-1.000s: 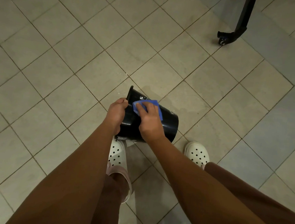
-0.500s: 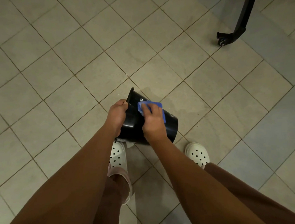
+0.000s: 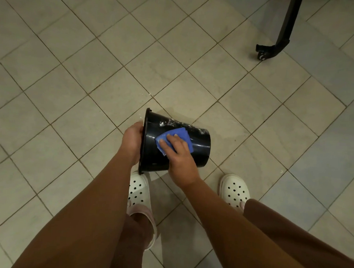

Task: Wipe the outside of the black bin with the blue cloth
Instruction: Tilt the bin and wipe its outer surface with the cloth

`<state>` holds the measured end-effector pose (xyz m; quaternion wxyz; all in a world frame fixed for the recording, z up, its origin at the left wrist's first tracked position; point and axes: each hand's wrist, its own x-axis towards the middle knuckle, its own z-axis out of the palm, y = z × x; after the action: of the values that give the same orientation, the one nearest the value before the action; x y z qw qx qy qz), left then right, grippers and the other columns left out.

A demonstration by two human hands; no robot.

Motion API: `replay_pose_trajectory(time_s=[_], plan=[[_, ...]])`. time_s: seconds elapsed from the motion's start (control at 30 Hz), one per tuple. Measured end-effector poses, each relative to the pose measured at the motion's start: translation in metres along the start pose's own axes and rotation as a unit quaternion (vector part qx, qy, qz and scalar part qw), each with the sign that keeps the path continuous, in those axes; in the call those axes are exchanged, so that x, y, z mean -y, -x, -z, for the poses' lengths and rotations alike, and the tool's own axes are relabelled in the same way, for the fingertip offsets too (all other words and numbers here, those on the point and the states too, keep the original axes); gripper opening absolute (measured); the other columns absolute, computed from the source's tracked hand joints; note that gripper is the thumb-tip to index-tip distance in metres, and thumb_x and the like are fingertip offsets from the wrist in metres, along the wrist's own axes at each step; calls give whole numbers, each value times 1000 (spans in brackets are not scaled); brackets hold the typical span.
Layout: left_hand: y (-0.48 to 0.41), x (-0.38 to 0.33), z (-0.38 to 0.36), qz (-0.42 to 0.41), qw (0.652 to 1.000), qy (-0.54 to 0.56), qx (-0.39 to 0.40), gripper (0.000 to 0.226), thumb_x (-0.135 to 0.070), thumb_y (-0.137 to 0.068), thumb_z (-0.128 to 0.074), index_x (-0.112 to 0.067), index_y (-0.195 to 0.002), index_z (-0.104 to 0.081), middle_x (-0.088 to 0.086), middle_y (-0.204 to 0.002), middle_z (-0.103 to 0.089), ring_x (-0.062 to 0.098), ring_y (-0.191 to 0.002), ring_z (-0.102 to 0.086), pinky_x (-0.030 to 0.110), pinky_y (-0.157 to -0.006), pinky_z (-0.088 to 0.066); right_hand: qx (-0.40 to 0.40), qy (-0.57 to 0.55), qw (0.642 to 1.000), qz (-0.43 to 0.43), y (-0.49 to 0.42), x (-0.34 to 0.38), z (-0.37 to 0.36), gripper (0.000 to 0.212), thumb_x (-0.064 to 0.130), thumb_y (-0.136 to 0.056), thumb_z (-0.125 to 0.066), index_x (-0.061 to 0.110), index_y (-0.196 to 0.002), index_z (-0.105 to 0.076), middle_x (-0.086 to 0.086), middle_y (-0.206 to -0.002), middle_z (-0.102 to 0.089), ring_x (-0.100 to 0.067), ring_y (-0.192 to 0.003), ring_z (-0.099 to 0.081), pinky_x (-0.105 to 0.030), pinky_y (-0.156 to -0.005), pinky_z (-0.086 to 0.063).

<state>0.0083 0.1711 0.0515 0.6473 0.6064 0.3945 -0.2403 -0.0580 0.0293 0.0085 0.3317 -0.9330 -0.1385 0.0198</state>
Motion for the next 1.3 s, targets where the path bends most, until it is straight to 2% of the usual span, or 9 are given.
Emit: replay_pose_trajectory(time_s=[0.1, 0.27, 0.37, 0.47, 0.67, 0.9, 1.07, 1.17, 1.3], plan=[[-6, -3, -4, -23, 998, -30, -46, 58, -53, -101, -33, -7, -101, -69, 18, -96, -72, 33, -89, -71, 43, -83, -57, 17, 13, 999, 38, 10, -14, -1, 52, -1, -80, -60, 10, -131, -53, -16, -134, -50, -36, -127, -43, -45, -103, -38], [-8, -9, -8, -31, 998, -40, -46, 42, -44, -99, -40, -11, -106, -67, 21, -107, -70, 37, -98, -68, 51, -92, -54, 16, 31, 995, 89, 25, -18, -4, 50, 8, -84, -44, 15, -133, -49, -10, -139, -47, -33, -132, -36, -53, -105, -35], [-7, -7, -9, -27, 999, -24, -40, 39, -38, -103, -40, -9, -104, -67, 20, -105, -70, 35, -96, -68, 47, -90, -55, 24, 36, 993, 107, 15, -14, -4, 59, 0, -80, -51, 15, -136, -44, -9, -145, -40, -34, -138, -24, -53, -110, -25], [-7, -5, -8, -31, 999, -18, -35, 37, -36, -102, -40, -10, -99, -67, 20, -103, -70, 34, -96, -68, 47, -88, -54, 27, 4, 997, 76, -10, -3, -5, 72, -11, -71, -65, 9, -137, -44, -13, -145, -39, -38, -138, -24, -57, -108, -27], [-6, -3, -13, -23, 998, -9, -53, 32, -34, -101, -43, -12, -99, -67, 22, -106, -69, 37, -95, -68, 50, -88, -56, -43, -10, 999, -23, -4, -2, -11, 68, -11, -72, -68, 7, -135, -46, -15, -143, -42, -35, -137, -27, -52, -111, -23], [-4, -2, -13, -25, 998, -26, -43, 35, -34, -103, -40, -14, -96, -68, 20, -105, -70, 38, -101, -67, 53, -93, -53, -30, -23, 999, 30, -12, 2, -8, 60, -13, -71, -65, 0, -128, -52, -21, -137, -47, -40, -132, -35, -54, -109, -26], [-3, 1, -19, -37, 998, -33, -48, 34, -32, -103, -41, -14, -92, -69, 19, -100, -70, 35, -93, -68, 45, -83, -56, -53, -30, 995, -77, -26, -1, -7, 58, -13, -72, -61, -2, -128, -51, -25, -133, -49, -44, -129, -38, -58, -104, -33], [-5, 0, -17, -39, 997, -35, -53, 33, -32, -103, -42, -14, -91, -66, 18, -96, -68, 33, -89, -66, 45, -83, -56, -60, -10, 997, -57, -10, 8, -14, 66, -15, -64, -70, -1, -126, -53, -24, -132, -51, -42, -128, -41, -56, -107, -28], [-5, 0, -13, -46, 998, -25, -45, 35, -28, -105, -39, -12, -90, -66, 13, -90, -70, 27, -84, -68, 37, -77, -55, -10, -41, 999, -1, -14, 21, -16, 60, -10, -72, -64, 2, -130, -51, -21, -138, -45, -40, -134, -32, -53, -111, -23]])
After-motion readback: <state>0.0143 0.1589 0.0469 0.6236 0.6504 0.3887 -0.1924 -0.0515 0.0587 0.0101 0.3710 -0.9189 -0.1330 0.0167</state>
